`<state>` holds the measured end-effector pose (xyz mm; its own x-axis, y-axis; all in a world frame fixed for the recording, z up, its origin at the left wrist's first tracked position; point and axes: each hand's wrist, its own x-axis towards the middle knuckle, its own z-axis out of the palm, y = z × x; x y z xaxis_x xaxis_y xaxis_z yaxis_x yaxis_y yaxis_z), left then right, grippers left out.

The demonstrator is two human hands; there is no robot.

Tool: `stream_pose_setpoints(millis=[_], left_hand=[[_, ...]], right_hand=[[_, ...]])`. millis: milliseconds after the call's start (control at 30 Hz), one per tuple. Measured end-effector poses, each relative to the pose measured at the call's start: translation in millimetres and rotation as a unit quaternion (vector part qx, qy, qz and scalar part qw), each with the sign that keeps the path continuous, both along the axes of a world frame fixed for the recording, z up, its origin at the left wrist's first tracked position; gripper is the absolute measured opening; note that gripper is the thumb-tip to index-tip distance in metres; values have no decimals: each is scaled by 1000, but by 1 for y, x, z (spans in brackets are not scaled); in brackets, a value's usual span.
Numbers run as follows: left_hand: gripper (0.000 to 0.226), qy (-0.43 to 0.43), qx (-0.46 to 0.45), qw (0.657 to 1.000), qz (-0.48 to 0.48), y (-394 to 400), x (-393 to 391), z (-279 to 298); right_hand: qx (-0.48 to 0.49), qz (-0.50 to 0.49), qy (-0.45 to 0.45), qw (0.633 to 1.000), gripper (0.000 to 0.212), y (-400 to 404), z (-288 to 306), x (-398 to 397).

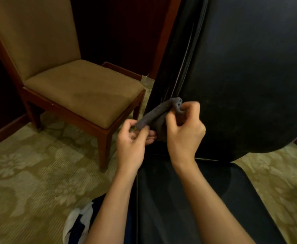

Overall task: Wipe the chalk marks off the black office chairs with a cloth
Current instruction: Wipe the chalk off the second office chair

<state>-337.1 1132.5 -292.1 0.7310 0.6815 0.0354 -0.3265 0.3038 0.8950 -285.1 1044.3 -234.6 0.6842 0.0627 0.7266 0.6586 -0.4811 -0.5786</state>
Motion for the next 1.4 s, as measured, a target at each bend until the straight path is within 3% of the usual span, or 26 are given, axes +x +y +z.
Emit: stream_pose_setpoints(millis=[133, 233, 300, 533, 700, 767, 900, 967, 1033, 1100, 1233, 1333, 1400], left_hand=[[8, 86, -6, 996, 10, -2, -3, -37], [17, 124, -89, 988, 5, -6, -9, -64], [20, 119, -132, 984, 7, -7, -12, -71], [10, 32, -72, 997, 9, -2, -6, -23], [9, 34, -54, 998, 29, -2, -4, -18], [13, 69, -78, 994, 21, -4, 0, -31], [22, 126, -181, 975, -27, -13, 5, -57], [26, 117, -276, 954, -27, -16, 8, -60], [29, 99, -315, 944, -9, -15, 14, -55], [28, 110, -265, 958, 27, -16, 22, -48], [14, 137, -63, 986, 67, -29, 8, -26], [14, 81, 8, 995, 56, -43, -8, -16], [13, 90, 10, 993, 70, -42, -5, -19]], right_hand=[[-10, 1, 70, 997, 19, -2, -60, -10], [-17, -12, 209, 978, 15, -2, -96, -14], [20, -29, 251, 967, 12, -3, -106, -18], [63, 3, 89, 994, 11, 1, -40, -21], [9, -1, 55, 998, 15, 1, -35, -13], [-5, 3, 73, 997, 18, 2, -53, -17], [-15, 26, 214, 976, 25, 5, -89, -21], [0, 18, 229, 973, 22, 4, -94, -23], [25, 16, 214, 976, 18, 3, -89, -26], [47, 18, 198, 979, 18, 1, -78, -28], [98, 28, 174, 980, 22, -3, -61, -37], [145, 18, 143, 979, 23, -12, -55, -39], [148, 22, 162, 975, 19, -17, -54, -31]])
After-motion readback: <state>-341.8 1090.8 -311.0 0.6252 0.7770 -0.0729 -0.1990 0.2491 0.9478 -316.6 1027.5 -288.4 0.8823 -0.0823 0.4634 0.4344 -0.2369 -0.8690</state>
